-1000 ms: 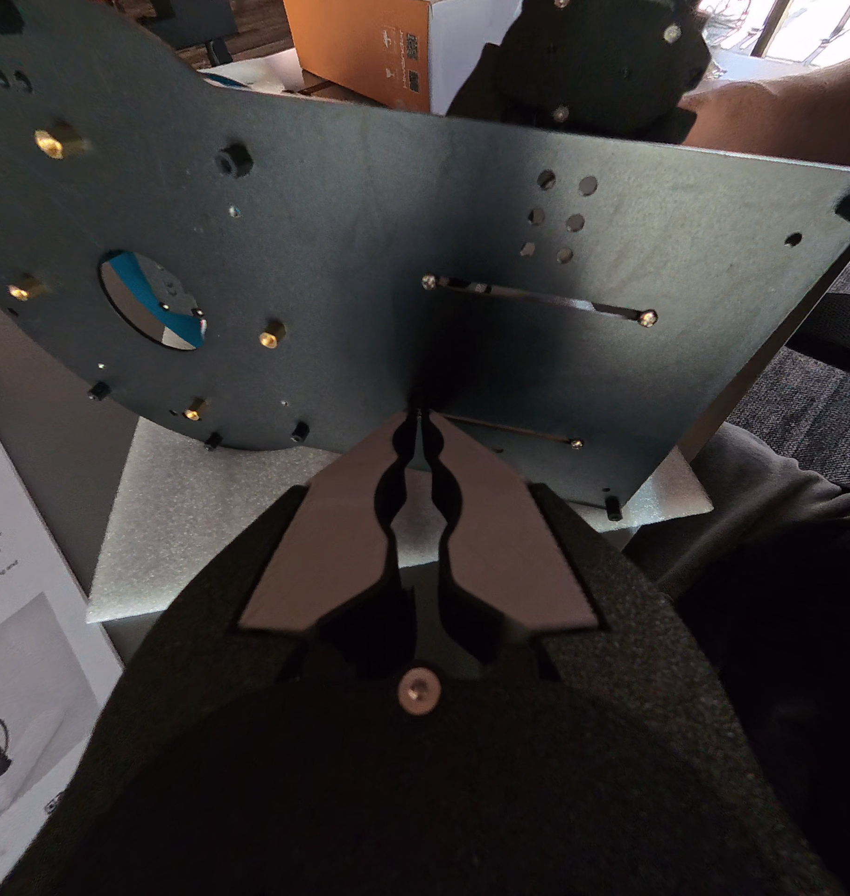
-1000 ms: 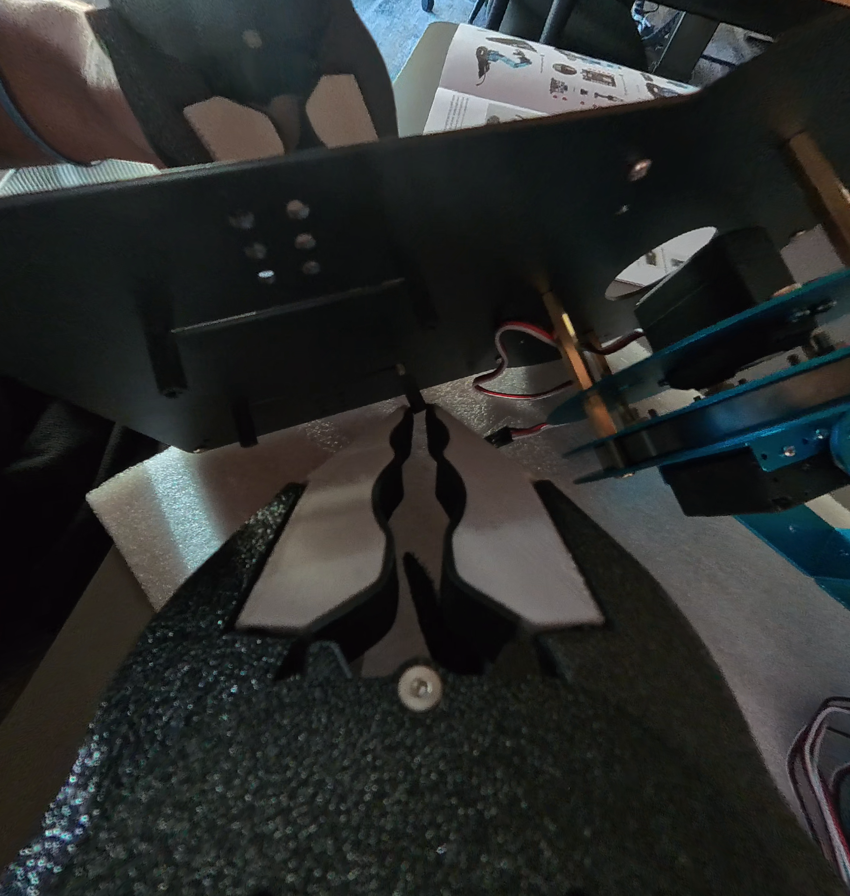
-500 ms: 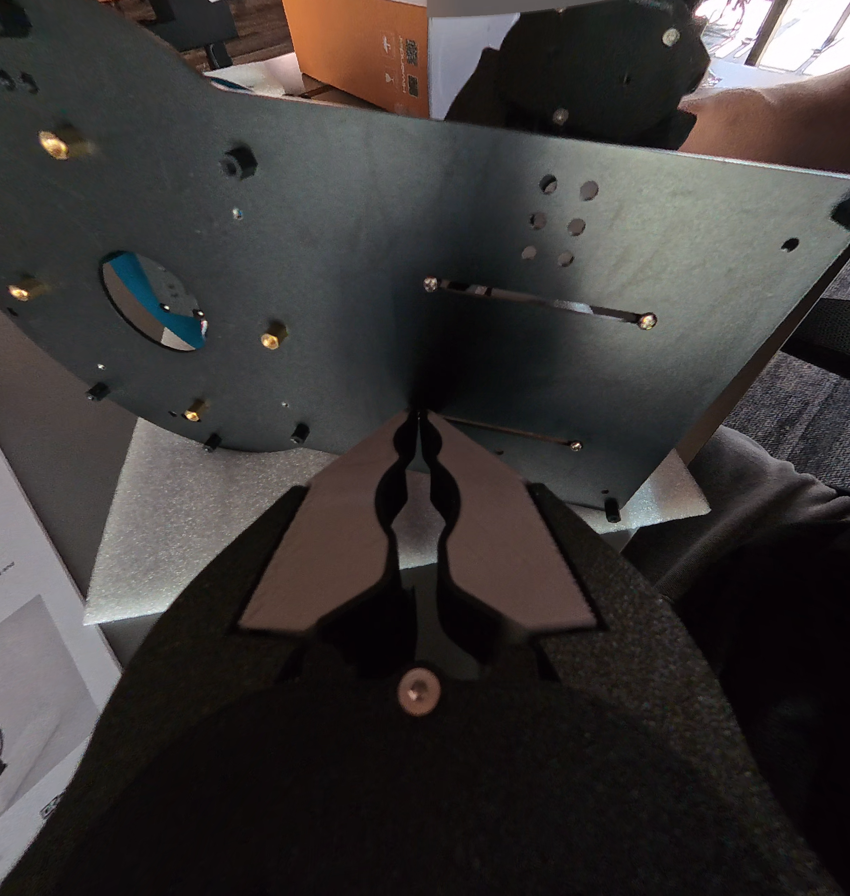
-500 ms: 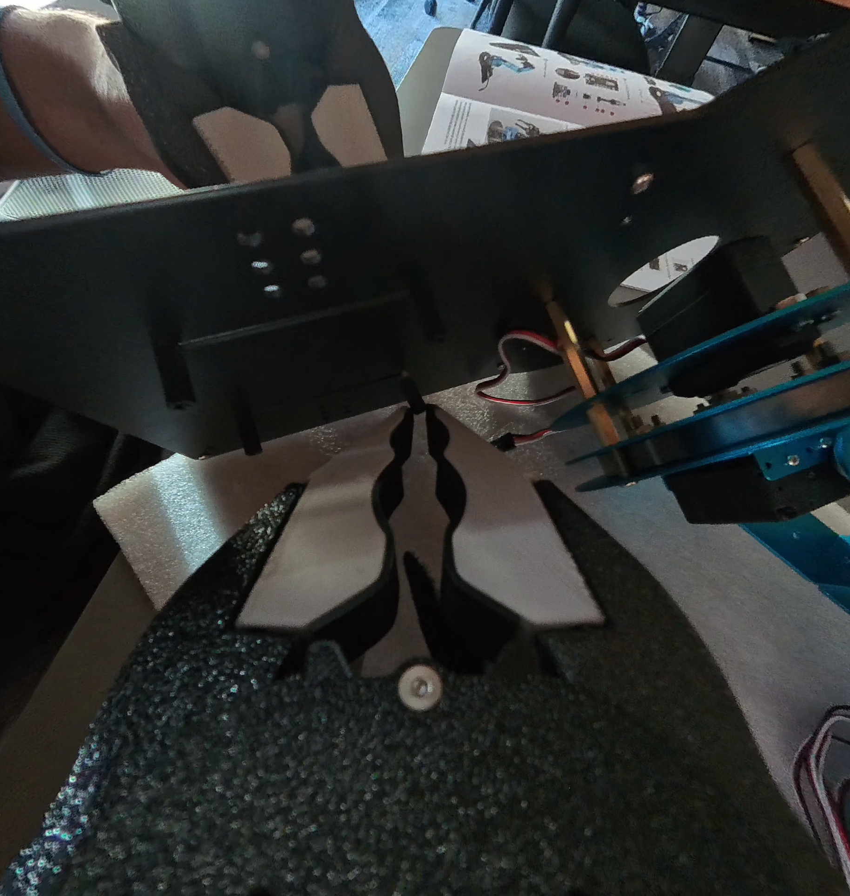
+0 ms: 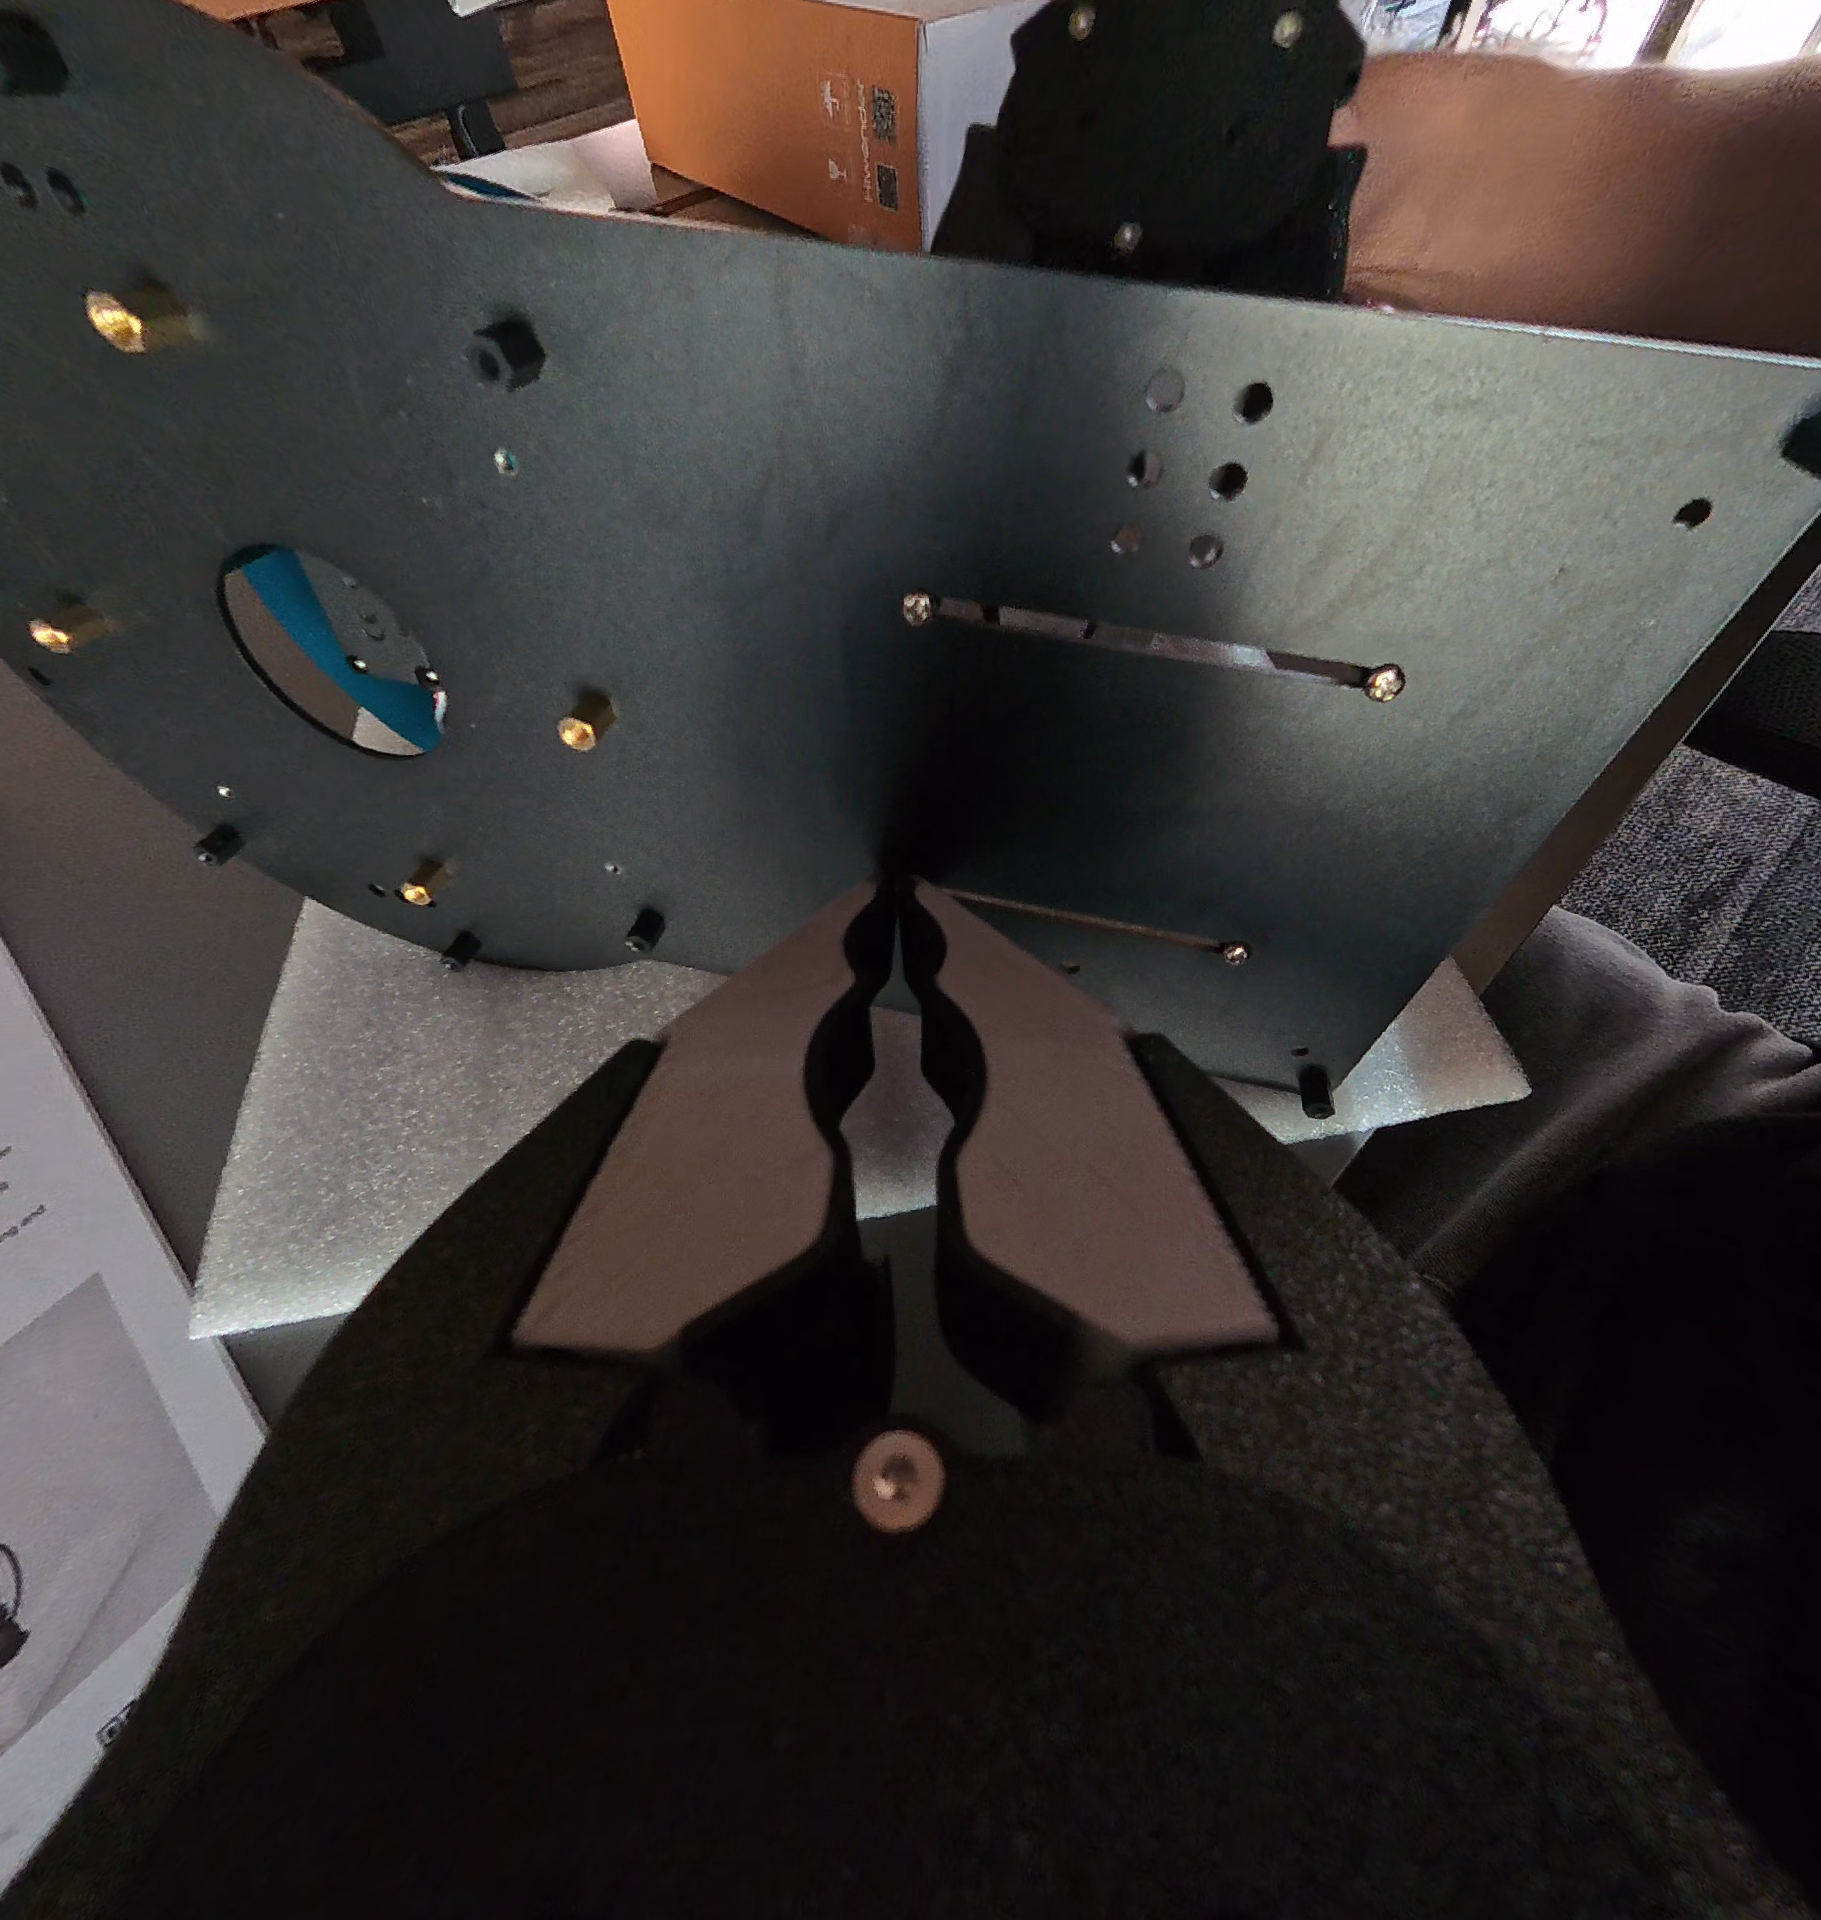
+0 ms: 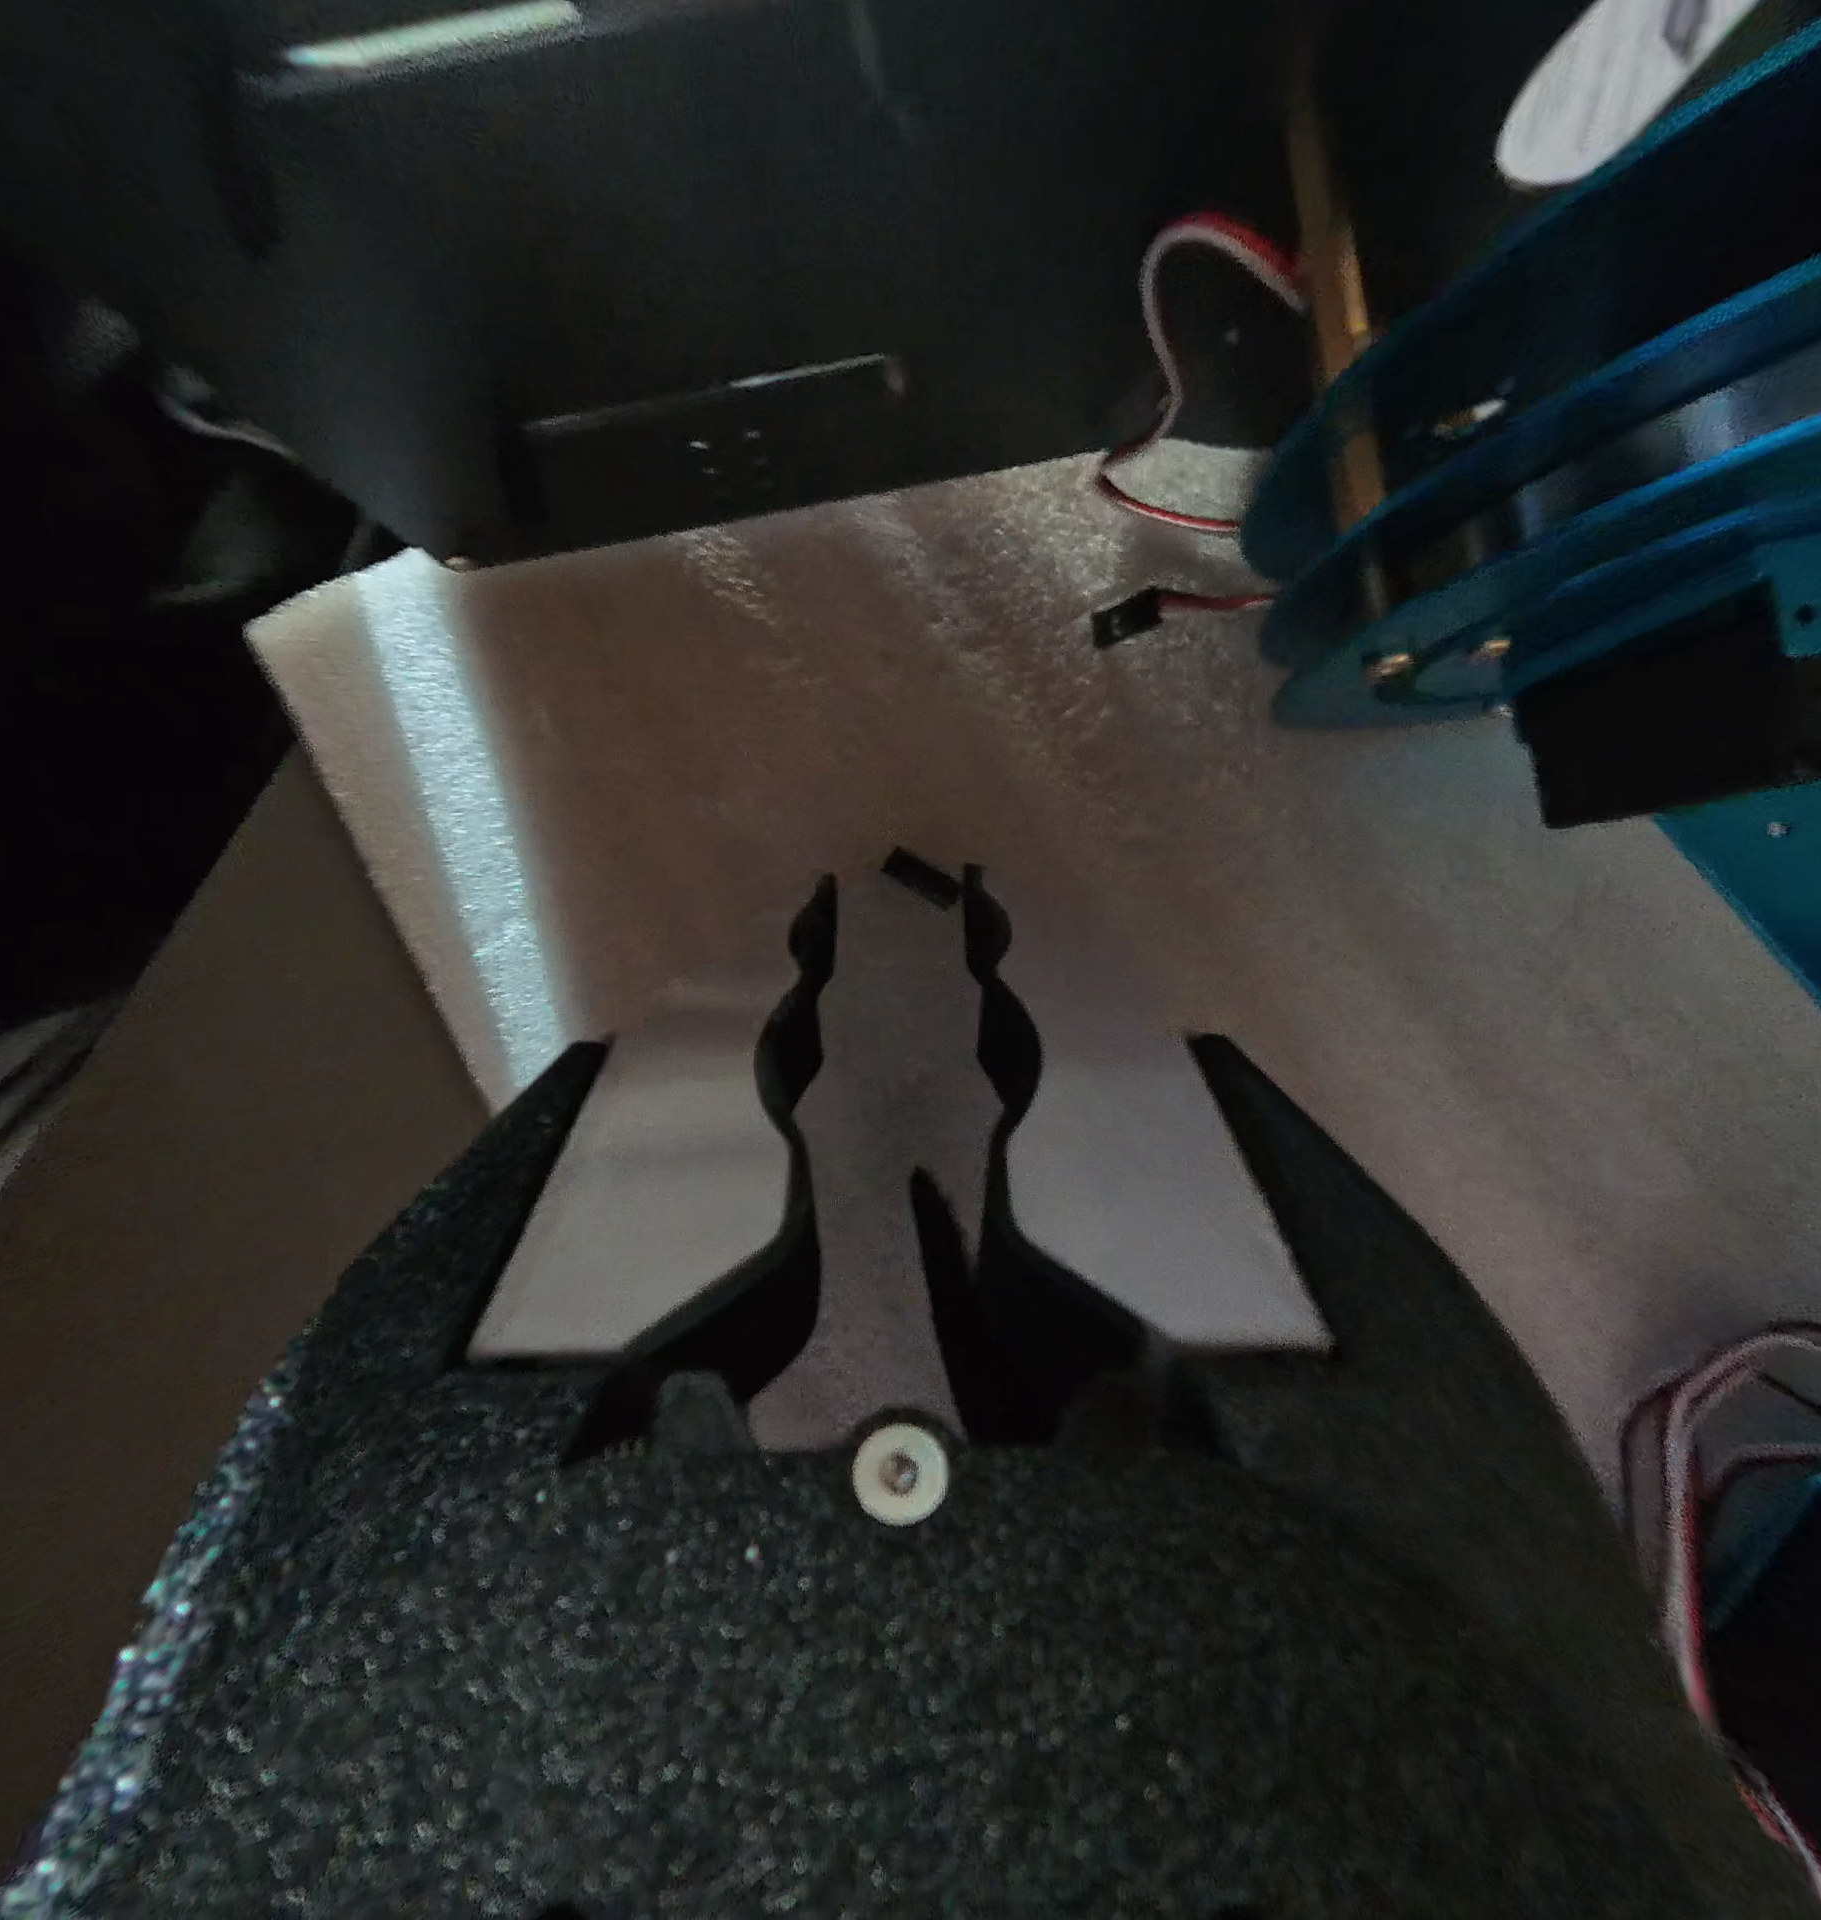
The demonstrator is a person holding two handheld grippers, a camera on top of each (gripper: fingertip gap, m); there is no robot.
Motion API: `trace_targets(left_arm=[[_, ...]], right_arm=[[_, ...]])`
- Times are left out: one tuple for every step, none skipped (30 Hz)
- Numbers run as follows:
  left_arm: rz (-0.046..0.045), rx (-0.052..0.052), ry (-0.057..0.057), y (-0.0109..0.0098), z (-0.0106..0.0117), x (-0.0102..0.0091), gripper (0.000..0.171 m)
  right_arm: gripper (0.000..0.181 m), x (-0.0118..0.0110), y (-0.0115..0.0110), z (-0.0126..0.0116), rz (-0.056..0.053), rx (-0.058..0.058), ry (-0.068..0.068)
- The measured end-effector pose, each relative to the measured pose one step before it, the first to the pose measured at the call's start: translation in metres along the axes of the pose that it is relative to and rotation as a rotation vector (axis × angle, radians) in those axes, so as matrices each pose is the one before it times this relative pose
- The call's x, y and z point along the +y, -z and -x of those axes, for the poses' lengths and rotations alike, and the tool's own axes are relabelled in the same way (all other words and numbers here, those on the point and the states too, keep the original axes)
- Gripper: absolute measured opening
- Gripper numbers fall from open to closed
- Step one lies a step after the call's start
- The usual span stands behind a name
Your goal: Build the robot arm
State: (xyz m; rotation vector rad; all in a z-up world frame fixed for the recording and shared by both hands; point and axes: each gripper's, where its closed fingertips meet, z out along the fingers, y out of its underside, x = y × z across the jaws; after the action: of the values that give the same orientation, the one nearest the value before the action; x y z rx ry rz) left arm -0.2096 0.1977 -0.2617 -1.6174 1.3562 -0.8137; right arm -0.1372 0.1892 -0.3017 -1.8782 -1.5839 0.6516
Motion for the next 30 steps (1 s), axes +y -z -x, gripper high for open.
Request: trace_targets(left_arm=[[0.00095,0.0007,-0.0003,0.0,0.00001,0.0,0.0],[0.00067,-0.0001,-0.0008,-0.00004,0.00005,0.00005,0.0],[0.00033,-0.0007,-0.0017,0.00011,0.00002,-0.00003,0.0],[0.00031,0.0,-0.0014,-0.00005,-0.00002,0.00001,0.0],[0.00028,0.0007,-0.0001,0.0,0.0,0.00003,0.0],[0.00016,0.0012,0.0008,0.00001,-0.00003,-0.00008,0.0],[0.00013,0.0014,0.001,0.00004,0.00005,0.00005,0.0],[-0.00024,0.0004,0.0002,-0.00004,0.00004,-0.00004,0.0],[-0.00019,-0.001,-0.0016,0.00005,-0.00004,-0.00001,0.0],[-0.00003,-0.0014,-0.0021,-0.00007,0.00002,0.00006,0.0],[0.00009,-0.0009,-0.0018,0.00007,-0.00005,0.00003,0.0],[0.00083,-0.0002,-0.0015,-0.00001,0.00002,0.00008,0.0],[0.00136,0.0003,-0.001,0.00001,-0.00001,-0.00008,0.0],[0.00194,0.0004,-0.0013,0.0,0.0,0.00009,0.0],[0.00201,0.0,-0.0028,0.0,-0.00004,-0.00002,0.0],[0.0014,-0.0001,-0.003,0.00007,0.00011,0.00006,0.0],[0.00101,0.0001,-0.0011,-0.00004,-0.00007,-0.00003,0.0],[0.00089,0.0001,0.0,-0.00011,-0.00005,0.00004,0.0],[0.00047,-0.0005,0.0,0.00008,0.00007,-0.00002,0.0],[0.00008,-0.0006,-0.0003,0.00003,0.00001,0.00001,0.0],[0.00006,-0.0003,-0.0003,0.00002,-0.00004,0.00001,0.0],[0.00008,0.0001,0.0001,0.00001,-0.00002,0.00001,0.0],[0.00063,0.0001,0.0,-0.00004,-0.00003,0.00004,0.0],[0.00071,-0.001,-0.0016,0.00005,0.00004,-0.00003,0.0],[-0.00023,-0.0022,-0.0025,-0.00005,-0.00003,0.00003,0.0],[-0.00052,-0.0016,-0.0017,0.00002,0.00005,-0.00006,0.0],[-0.00044,-0.0004,0.0006,0.00001,0.00002,0.00007,0.0],[-0.00064,0.0006,0.0028,-0.00002,0.00004,-0.00005,0.0],[-0.0008,0.0011,0.0029,0.00002,-0.00003,0.00006,0.0],[-0.0011,0.0006,0.0017,0.00001,0.00002,0.00002,0.0]], right_arm=[[0.025,0.00061,0.00134,0.00251,-0.0152,-0.0252,-0.0059],[0.028,0.00079,0.00071,0.00122,-0.0076,-0.0142,-0.0028],[0.03,-0.00009,0.00034,0.00098,-0.0095,-0.0089,0.009],[0.027,-0.00027,0.00058,0.00113,-0.0079,-0.0063,0.0156],[0.022,-0.00056,0.0004,0.00033,-0.0071,-0.0026,0.0192],[0.022,-0.00039,0.00082,-0.00119,-0.0057,0.0036,0.0196],[0.022,-0.00081,0.00165,-0.00452,-0.008,0.02,0.0148],[0.022,-0.00246,0.00224,-0.00432,-0.0175,0.0153,0.0106],[0.022,-0.00272,0.00151,-0.00277,-0.0198,0.0024,0.0085],[0.022,-0.00213,-0.00025,-0.00169,-0.0138,-0.0035,0.0056],[0.022,-0.00059,-0.00202,0.00063,-0.001,-0.0142,0.004],[0.022,0.00187,-0.00328,0.00248,0.0184,-0.0223,0.0027],[0.021,0.00249,-0.00367,0.00229,0.0239,-0.0173,0.0047],[0.021,0.00251,-0.00371,0.00149,0.0215,-0.0098,0.0069],[0.019,0.00253,-0.00256,0.00171,0.0183,-0.011,0.003],[0.015,-0.0009,0.00044,0.00167,-0.0047,-0.0131,-0.0023],[0.009,0.00045,0.00101,0.00336,-0.0005,-0.0241,-0.006],[0.008,0.00113,0.00058,0.00005,0.0006,-0.0001,-0.0033],[0.008,-0.00025,-0.00018,0.0003,-0.0048,0.0027,0.0045],[0.007,0.00042,-0.0013,0.00012,0.0036,0.0038,0.0065],[0.005,-0.00043,-0.00017,0.00005,0.0019,0.0013,0.0024],[0.005,-0.00024,0.00016,-0.0001,0.0058,0.0013,-0.0054],[0.004,-0.00027,0.0001,-0.00039,0.0026,0.0051,-0.0017],[0.004,-0.00107,0.00017,-0.00069,-0.0015,0.0098,0.0015],[0.004,-0.00483,0.0011,-0.00228,-0.0222,0.021,0.0038],[0.004,-0.0091,0.00191,-0.00384,-0.0434,0.0317,0.0122],[0.004,-0.01089,0.00148,-0.00543,-0.0496,0.0453,0.0209],[0.004,-0.01155,-0.00033,-0.00457,-0.0511,0.0507,0.0391],[0.004,-0.00935,-0.00298,-0.00187,-0.0383,0.0456,0.0526],[0.004,-0.00427,-0.00422,-0.00061,-0.0077,0.0455,0.0582]])
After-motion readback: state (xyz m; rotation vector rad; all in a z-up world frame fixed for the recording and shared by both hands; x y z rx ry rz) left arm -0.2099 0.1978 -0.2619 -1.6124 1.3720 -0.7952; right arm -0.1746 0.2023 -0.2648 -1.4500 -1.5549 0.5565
